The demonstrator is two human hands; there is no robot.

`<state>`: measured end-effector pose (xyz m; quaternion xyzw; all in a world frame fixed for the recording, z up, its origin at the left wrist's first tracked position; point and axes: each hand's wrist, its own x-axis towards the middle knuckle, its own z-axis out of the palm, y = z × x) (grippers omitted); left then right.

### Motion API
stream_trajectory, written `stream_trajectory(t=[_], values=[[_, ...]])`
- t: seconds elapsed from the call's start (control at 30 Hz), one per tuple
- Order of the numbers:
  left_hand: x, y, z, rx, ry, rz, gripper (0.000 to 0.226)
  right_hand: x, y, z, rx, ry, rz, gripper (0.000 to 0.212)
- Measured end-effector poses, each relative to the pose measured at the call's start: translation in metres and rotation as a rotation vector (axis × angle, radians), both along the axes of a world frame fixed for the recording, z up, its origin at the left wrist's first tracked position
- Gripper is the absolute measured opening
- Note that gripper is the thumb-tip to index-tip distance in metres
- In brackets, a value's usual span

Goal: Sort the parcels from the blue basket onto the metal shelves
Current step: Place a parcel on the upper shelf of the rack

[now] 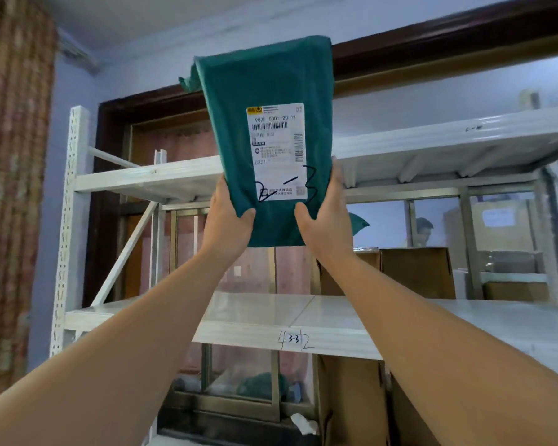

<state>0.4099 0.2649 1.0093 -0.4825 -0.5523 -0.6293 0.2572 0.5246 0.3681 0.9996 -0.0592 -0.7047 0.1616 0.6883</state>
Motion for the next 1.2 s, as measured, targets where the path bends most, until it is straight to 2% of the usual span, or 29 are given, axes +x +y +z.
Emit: stream_trajectory(t=[0.13, 0.33, 0.47, 0.63, 0.77, 0.97, 1.1, 1.2], values=[[0.011, 0.025, 0.019, 0.083, 0.021, 0.054, 0.064, 0.01, 0.015, 0.018, 0.081, 0.063, -0.079, 0.077], [0.012, 0.057, 0.046, 0.168, 0.053, -0.034, 0.057, 0.012, 0.046, 0.049, 0.169, 0.157, -0.174, 0.069], [0.007, 0.076, 0.069, 0.308, 0.082, -0.143, 0.056, -0.004, 0.055, 0.077, 0.266, 0.281, -0.277, 0.062], [-0.013, 0.095, 0.103, 0.592, 0.081, -0.097, 0.027, -0.03, 0.056, 0.117, 0.376, 0.393, -0.367, 0.056], [-0.034, 0.109, 0.141, 0.669, 0.162, -0.033, 0.02, -0.039, 0.054, 0.159, 0.388, 0.442, -0.479, 0.045], [-0.043, 0.113, 0.182, 0.741, 0.163, -0.139, 0.019, -0.039, 0.047, 0.201, 0.295, 0.485, -0.558, 0.034], [-0.059, 0.111, 0.2, 0.815, 0.271, -0.138, 0.019, -0.053, 0.048, 0.215, 0.35, 0.575, -0.563, 0.028], [-0.08, 0.12, 0.204, 0.79, 0.356, -0.117, 0.021, -0.078, 0.063, 0.213, 0.445, 0.551, -0.533, 0.03]])
